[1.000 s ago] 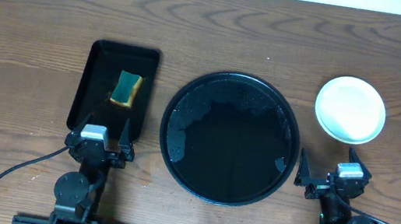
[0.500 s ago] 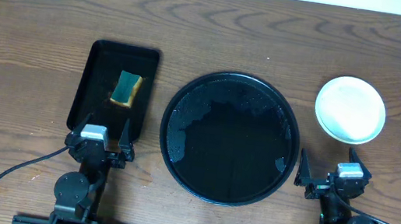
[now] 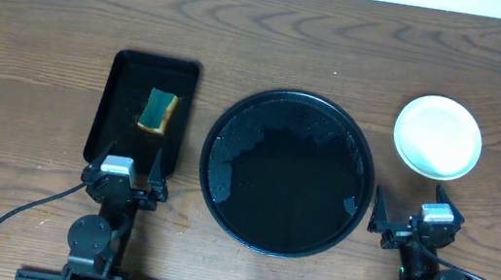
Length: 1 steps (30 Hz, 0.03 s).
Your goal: Clean dirty plates on tray and stack at the side
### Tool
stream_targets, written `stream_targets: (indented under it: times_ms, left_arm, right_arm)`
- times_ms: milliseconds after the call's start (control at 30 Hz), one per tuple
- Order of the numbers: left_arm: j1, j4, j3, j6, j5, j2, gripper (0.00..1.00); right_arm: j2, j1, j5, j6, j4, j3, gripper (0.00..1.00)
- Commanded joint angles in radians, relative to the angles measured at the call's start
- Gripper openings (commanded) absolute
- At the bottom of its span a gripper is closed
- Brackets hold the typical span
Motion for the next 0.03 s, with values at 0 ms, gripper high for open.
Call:
stream_targets:
  times_ms: [0]
  left_arm:
    - [0.005, -0.048, -0.010, 0.017, -0.012, -0.006, 0.86]
  right_arm:
    - [-0.005, -0.010, -0.008, -0.011, -0.003, -0.001, 0.99]
